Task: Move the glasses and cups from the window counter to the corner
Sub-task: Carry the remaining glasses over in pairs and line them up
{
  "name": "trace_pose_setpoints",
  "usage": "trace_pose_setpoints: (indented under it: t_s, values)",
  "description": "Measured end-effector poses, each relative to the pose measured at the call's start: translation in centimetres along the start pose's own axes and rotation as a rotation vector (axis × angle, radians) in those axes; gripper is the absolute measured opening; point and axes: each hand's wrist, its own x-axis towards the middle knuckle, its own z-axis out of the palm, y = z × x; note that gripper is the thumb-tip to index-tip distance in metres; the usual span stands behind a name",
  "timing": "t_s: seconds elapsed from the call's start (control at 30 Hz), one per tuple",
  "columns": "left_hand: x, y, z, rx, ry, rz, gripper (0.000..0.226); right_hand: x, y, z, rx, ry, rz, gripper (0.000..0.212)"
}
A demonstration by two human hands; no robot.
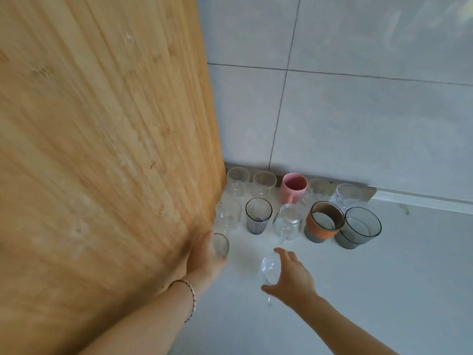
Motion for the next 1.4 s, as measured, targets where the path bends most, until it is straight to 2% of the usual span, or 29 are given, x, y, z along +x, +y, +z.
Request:
trace_pose_setpoints:
  t_s: [0.27, 0.47, 0.57, 0.7, 0.77, 0.83, 0.9, 0.97, 1.1, 1.23, 1.4]
  values:
    - [1.0, -1.0, 0.6, -0.032, -0.006, 0.018, 0.075, 5.5, -3.9, 2.1, -0.044, -0.022, 0.015, 0.089]
    - [1.2, -1.8, 1.2, -0.075, 0.048, 0.055, 0.075, 5.9, -4.9, 3.8, -0.021, 0.054, 0.02, 0.087]
    - [1.4, -1.9, 1.4, -0.074, 0.046, 0.068, 0.076, 5.7, -4.4, 4.0, -0.012, 0.034, -0.009, 0.092]
    - [0.8, -1.4, 1.0, 0.047, 0.063, 0.11, 0.075, 5.3, -3.8, 3.1, 0.026, -0.04, -0.029, 0.111]
    - [0.1, -0.6, 0.7, 0.177, 0.145, 0.218, 0.073, 4.6, -2.9, 2.2, 0.042, -0.018, -0.017, 0.106]
    - [-0.6, 0.9, 0.8, 0.255, 0.185, 0.351, 0.063, 3.4, -1.0, 1.0, 0.031, -0.036, 0.02, 0.084]
    - [-2.1, 3.5, 1.1, 0.262, 0.087, 0.428, 0.046, 1.6, 1.9, -0.5, 0.053, -0.114, 0.077, 0.059]
    - [-3.8, 6.5, 2.1, 0.26, -0.088, 0.412, 0.033, -0.7, 5.5, -1.9, 0.085, -0.193, 0.128, 0.045]
    - [-7.9, 13.2, 7.1, 0.389, -0.382, 0.462, 0.03, -7.2, 14.3, -4.6, 0.095, -0.218, 0.249, 0.04]
    - [-13.7, 20.3, 14.9, 0.489, -0.508, 0.623, 0.029, -16.1, 25.8, -7.2, 0.142, -0.164, 0.423, 0.038]
    - [-23.9, 29.2, 26.9, 0.598, -0.679, 0.789, 0.028, -30.8, 39.9, -10.8, 0.053, -0.146, 0.656, 0.04]
